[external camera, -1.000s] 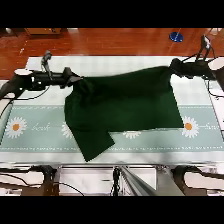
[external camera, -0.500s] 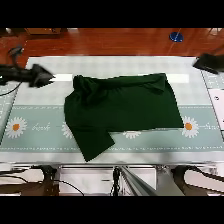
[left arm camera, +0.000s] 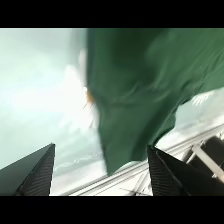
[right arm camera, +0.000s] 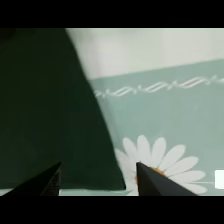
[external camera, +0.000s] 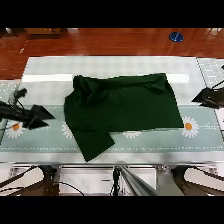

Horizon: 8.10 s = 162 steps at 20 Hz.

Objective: Fold the shirts.

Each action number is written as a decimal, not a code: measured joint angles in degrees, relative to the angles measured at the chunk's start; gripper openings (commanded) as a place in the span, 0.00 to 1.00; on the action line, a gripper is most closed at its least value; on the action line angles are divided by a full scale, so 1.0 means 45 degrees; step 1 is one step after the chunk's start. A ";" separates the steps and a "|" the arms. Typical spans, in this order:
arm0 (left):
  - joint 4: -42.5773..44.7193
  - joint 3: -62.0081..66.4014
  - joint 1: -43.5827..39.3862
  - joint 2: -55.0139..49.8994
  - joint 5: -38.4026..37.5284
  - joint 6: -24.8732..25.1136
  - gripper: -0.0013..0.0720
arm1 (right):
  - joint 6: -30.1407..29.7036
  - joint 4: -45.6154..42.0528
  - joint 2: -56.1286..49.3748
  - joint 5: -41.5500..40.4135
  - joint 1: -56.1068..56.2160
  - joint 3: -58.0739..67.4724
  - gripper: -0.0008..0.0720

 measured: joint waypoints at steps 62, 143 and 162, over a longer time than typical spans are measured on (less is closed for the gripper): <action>-0.4328 1.2667 -0.2210 0.5736 0.3857 0.0058 0.06 | -0.0316 0.9063 0.6863 -0.4061 -0.0947 0.6543 0.03; 0.0743 0.0520 -0.3109 0.1141 0.0083 -0.0350 0.85 | -0.0442 0.0199 0.0806 0.0704 -0.0801 -0.2278 0.70; -0.0452 -0.2914 -0.6314 0.0141 0.3589 0.0112 0.09 | -0.0729 0.0782 0.2487 -0.0087 -0.1166 -0.4070 0.69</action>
